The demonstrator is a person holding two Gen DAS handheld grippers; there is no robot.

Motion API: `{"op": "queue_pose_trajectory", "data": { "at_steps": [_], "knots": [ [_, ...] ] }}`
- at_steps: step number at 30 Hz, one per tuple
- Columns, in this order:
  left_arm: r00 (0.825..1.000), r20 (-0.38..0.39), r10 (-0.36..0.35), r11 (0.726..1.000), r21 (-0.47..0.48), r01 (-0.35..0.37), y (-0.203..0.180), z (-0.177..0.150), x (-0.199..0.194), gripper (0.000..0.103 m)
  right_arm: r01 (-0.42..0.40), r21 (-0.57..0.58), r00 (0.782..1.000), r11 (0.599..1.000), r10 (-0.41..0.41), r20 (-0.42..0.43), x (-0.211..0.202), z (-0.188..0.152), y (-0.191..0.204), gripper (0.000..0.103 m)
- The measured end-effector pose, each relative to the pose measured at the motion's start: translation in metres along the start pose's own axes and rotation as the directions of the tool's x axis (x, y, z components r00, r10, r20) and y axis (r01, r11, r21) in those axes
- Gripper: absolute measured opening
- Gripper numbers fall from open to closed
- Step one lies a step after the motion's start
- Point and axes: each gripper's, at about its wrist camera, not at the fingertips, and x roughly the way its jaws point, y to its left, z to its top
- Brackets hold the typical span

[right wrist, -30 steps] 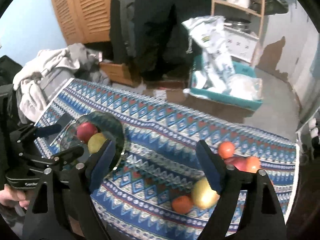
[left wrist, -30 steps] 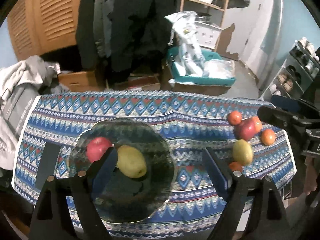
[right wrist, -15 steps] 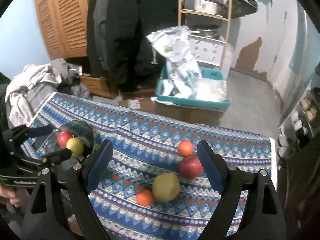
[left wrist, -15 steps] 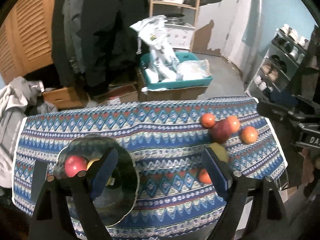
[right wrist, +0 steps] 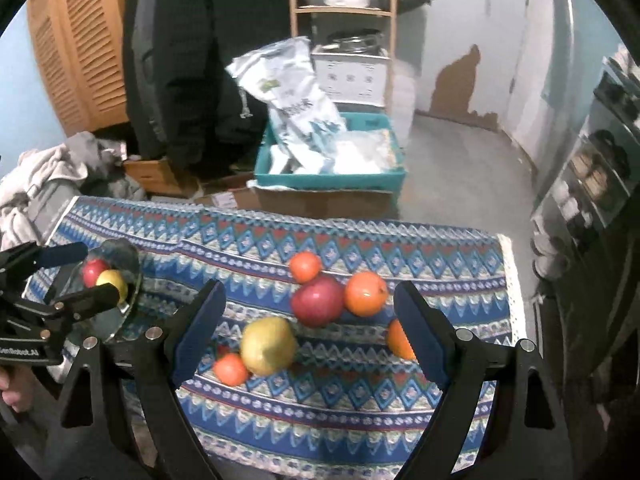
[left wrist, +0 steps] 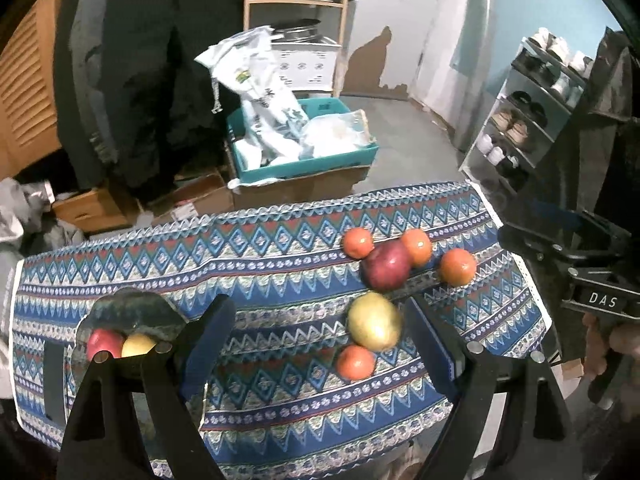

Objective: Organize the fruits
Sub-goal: 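Withdraw both tools from the bowl back toward the remaining fruits, then move the right tool over the large orange to grasp it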

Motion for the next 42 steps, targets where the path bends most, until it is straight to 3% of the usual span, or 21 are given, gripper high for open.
{"op": "queue_pose_trajectory", "data": {
  "at_steps": [6, 14, 22, 30, 42],
  "knots": [
    [0.999, -0.036, 0.003, 1.000, 0.024, -0.002, -0.019, 0.003, 0.020, 0.088, 0.035, 0.047, 0.999, 0.998, -0.034, -0.021, 0.002, -0.010, -0.032, 0.085],
    [0.991, -0.126, -0.045, 0.999, 0.011, 0.047, -0.035, 0.003, 0.058, 0.088, 0.069, 0.092, 0.996, 0.993, -0.064, -0.060, 0.015, -0.022, -0.061, 0.085],
    [0.966, -0.244, -0.089, 0.996, -0.016, 0.087, -0.048, -0.003, 0.109, 0.088, 0.105, 0.139, 0.987, 0.985, -0.086, -0.135, 0.042, -0.040, -0.090, 0.085],
    [0.946, -0.322, -0.042, 0.999, 0.018, 0.051, -0.055, -0.018, 0.154, 0.088, 0.132, 0.148, 0.964, 0.980, -0.092, -0.249, 0.079, -0.060, -0.103, 0.086],
    [0.907, -0.419, -0.040, 0.998, 0.036, 0.061, -0.057, -0.033, 0.196, 0.088, 0.116, 0.159, 0.950, 0.980, -0.063, -0.305, 0.111, -0.072, -0.106, 0.085]
  ]
}}
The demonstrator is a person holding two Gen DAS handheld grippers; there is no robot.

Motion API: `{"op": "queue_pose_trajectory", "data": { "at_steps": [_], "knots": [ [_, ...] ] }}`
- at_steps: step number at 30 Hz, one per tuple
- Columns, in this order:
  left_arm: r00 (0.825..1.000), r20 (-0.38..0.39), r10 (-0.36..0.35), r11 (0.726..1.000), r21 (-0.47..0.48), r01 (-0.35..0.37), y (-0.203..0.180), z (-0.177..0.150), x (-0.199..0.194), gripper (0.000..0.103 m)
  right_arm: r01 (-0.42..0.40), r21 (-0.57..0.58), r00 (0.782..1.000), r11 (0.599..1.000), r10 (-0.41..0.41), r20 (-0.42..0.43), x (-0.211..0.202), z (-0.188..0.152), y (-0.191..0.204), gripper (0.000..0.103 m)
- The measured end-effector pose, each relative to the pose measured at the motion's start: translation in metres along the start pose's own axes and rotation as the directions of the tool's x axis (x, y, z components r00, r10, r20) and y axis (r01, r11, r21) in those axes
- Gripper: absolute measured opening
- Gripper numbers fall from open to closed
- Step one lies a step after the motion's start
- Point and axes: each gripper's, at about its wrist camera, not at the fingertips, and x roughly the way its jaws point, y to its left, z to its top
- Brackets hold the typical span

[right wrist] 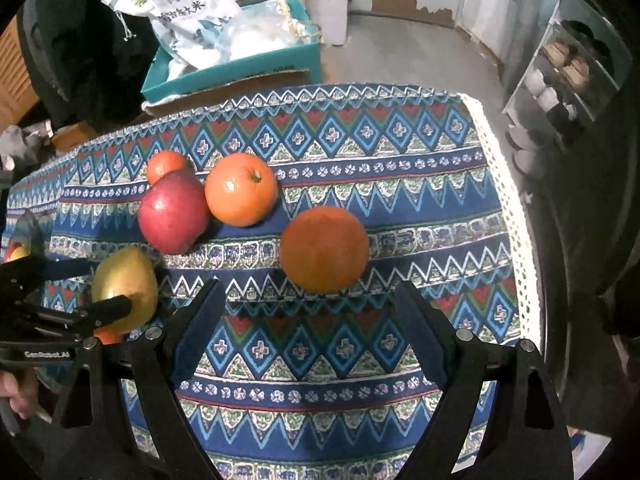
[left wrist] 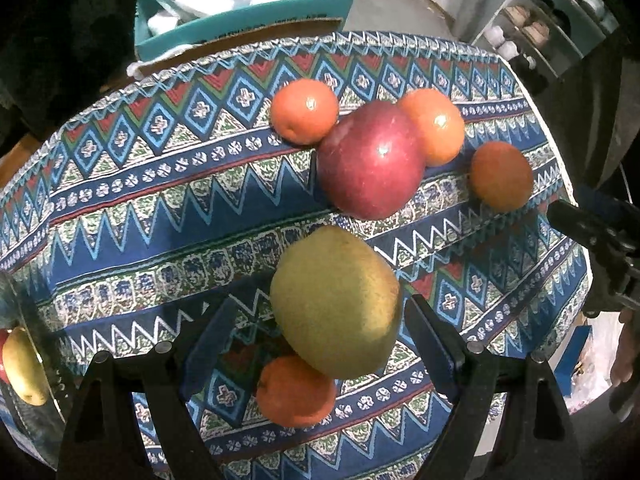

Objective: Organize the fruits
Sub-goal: 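Move the right tool over the large orange to grasp it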

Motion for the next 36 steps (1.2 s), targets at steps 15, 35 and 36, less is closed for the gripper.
{"op": "queue_pose_trajectory", "data": {
  "at_steps": [15, 35, 36],
  "knots": [
    [0.998, -0.026, -0.059, 0.993, 0.104, 0.061, -0.012, -0.001, 0.021, 0.073, -0.016, 0.047, 0.999, 0.999, 0.018, -0.037, 0.046, 0.016, -0.011, 0.085],
    [0.997, 0.069, -0.035, 0.999, -0.010, 0.035, 0.035, 0.008, -0.004, 0.073, 0.044, 0.054, 0.994, 0.998, -0.038, -0.100, 0.086, 0.029, 0.000, 0.082],
    [0.997, 0.071, -0.035, 0.999, -0.012, 0.036, 0.035, 0.007, -0.005, 0.073, 0.050, 0.054, 0.994, 0.997, -0.045, -0.099, 0.086, 0.029, -0.001, 0.077]
  ]
}}
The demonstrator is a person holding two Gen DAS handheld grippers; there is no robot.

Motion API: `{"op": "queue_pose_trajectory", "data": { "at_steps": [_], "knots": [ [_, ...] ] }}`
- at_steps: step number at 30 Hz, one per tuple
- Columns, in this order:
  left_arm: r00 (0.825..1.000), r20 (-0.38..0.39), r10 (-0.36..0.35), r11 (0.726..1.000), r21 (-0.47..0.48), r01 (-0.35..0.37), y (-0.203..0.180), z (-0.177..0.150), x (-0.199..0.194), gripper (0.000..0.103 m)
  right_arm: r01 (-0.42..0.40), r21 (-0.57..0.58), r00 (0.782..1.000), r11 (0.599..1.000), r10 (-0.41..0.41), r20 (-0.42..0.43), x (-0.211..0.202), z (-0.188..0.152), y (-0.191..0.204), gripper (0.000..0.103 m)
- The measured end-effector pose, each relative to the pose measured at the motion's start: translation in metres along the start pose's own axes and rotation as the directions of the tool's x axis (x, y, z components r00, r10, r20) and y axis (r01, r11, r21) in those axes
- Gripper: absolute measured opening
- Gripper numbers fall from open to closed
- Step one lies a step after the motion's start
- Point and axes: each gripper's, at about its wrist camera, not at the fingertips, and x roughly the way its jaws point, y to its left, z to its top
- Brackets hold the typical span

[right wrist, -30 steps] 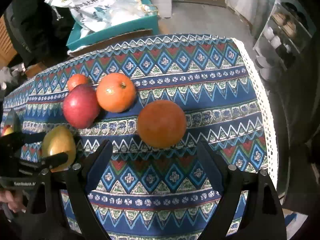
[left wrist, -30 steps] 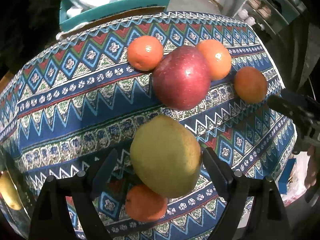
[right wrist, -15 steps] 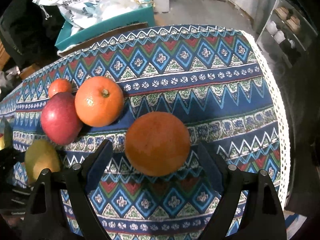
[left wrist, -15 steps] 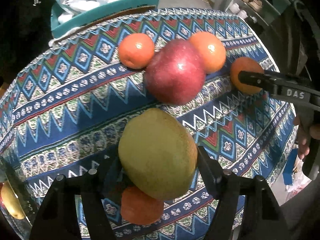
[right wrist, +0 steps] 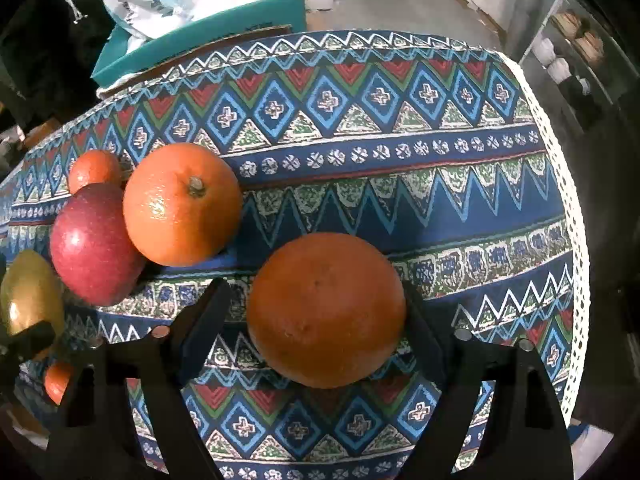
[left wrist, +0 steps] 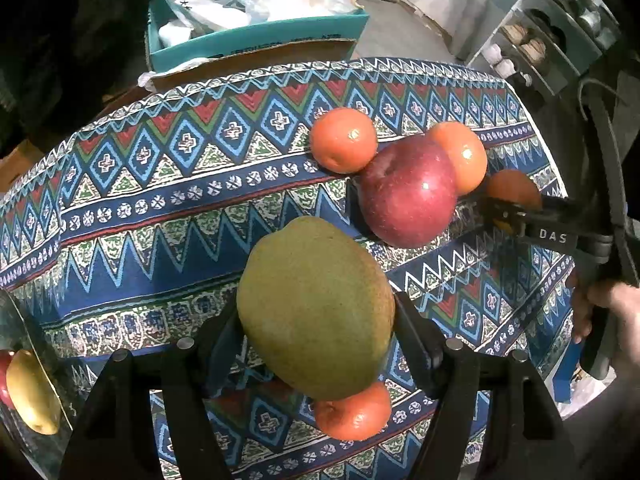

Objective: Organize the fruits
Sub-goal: 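Move the right tool over the large orange to grasp it, then close the right tool on the large orange while the left tool grasps the green pear, then lift and carry the large orange and green pear over the glass bowl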

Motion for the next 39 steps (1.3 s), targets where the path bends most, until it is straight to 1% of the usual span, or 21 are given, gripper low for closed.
{"op": "queue_pose_trajectory", "data": {
  "at_steps": [1, 4, 8, 15, 26, 39],
  "knots": [
    [1.000, 0.003, -0.001, 1.000, -0.003, 0.001, 0.001, 0.000, -0.001, 0.073, 0.009, 0.003, 1.000, 1.000, -0.009, 0.001, 0.000, 0.000, -0.001, 0.071],
    [1.000, 0.012, -0.006, 1.000, -0.008, 0.006, 0.003, -0.001, -0.007, 0.073, -0.002, 0.019, 1.000, 1.000, 0.002, -0.002, -0.003, -0.001, -0.007, 0.070],
    [1.000, 0.027, -0.006, 1.000, -0.007, 0.006, 0.003, -0.001, -0.014, 0.073, 0.008, 0.007, 1.000, 1.000, -0.008, -0.007, -0.006, -0.007, -0.006, 0.069],
    [0.998, 0.063, 0.005, 1.000, -0.010, -0.004, 0.005, -0.006, -0.032, 0.073, 0.001, -0.003, 1.000, 1.000, -0.001, 0.029, -0.023, -0.014, 0.001, 0.069],
    [0.992, 0.123, 0.006, 1.000, -0.019, -0.003, 0.013, -0.015, -0.064, 0.073, -0.046, -0.055, 0.992, 0.997, 0.052, 0.114, -0.069, -0.015, 0.034, 0.069],
    [0.979, 0.202, 0.018, 1.000, -0.014, -0.015, 0.017, -0.027, -0.105, 0.073, -0.100, -0.148, 0.969, 0.984, 0.130, 0.208, -0.122, -0.017, 0.074, 0.069]
  ]
}}
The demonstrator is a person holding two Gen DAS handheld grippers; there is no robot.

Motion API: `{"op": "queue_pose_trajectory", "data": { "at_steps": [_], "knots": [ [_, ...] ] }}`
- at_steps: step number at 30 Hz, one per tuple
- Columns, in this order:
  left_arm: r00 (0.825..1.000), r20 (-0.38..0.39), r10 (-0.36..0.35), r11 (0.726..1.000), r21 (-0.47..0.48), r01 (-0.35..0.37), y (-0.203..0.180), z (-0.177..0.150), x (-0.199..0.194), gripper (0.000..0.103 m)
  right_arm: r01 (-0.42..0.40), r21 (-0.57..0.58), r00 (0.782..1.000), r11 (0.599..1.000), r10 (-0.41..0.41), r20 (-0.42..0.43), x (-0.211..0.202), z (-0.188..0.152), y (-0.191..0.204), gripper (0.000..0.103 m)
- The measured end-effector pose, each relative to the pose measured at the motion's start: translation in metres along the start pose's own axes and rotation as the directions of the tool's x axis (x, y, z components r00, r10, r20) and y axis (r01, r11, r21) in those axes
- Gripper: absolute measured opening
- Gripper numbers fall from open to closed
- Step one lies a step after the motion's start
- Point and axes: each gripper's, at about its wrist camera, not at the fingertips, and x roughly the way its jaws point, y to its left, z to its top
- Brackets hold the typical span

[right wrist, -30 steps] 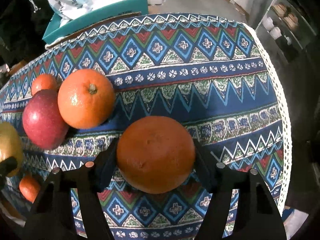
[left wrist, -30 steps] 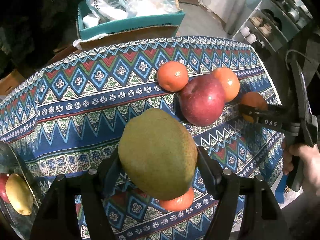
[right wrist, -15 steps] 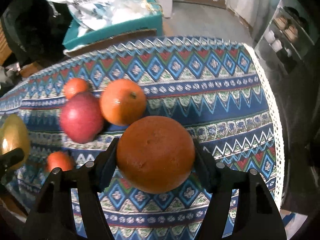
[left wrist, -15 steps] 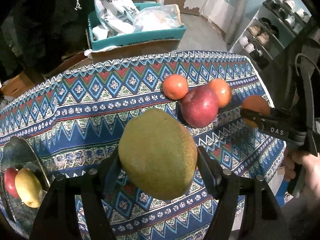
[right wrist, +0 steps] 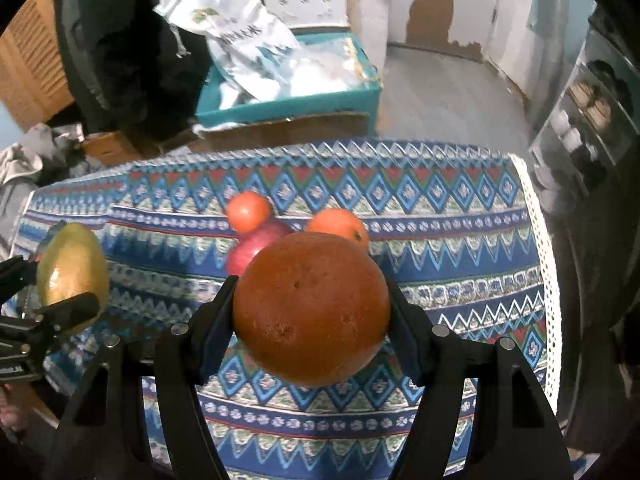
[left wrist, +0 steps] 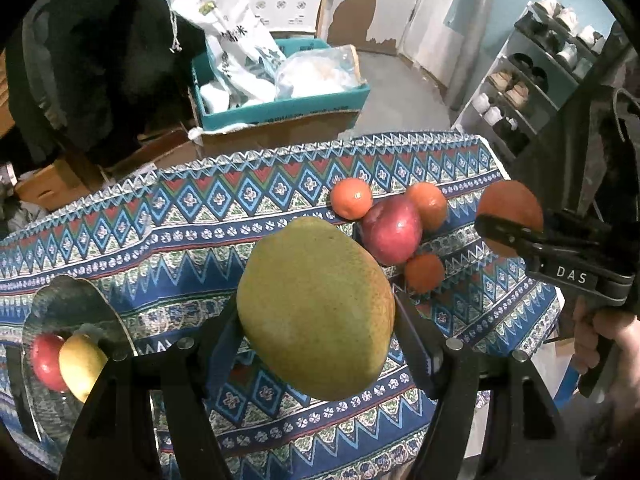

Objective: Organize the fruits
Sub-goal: 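Lift and carry the large orange and green pear over the glass bowl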

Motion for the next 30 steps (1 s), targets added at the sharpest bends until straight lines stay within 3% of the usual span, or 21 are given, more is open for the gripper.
{"op": "queue_pose_trajectory", "data": {
  "at_steps": [15, 30],
  "knots": [
    [0.997, 0.076, 0.013, 1.000, -0.022, -0.012, 0.018, -0.007, -0.047, 0.073, -0.076, -0.088, 0.992, 0.993, 0.084, 0.097, -0.046, 0.012, 0.046, 0.069],
    [0.993, 0.115, 0.028, 0.998, -0.060, -0.021, 0.041, -0.015, -0.077, 0.073, -0.150, -0.173, 0.976, 0.973, 0.174, 0.130, -0.069, 0.024, 0.094, 0.069]
  ]
}}
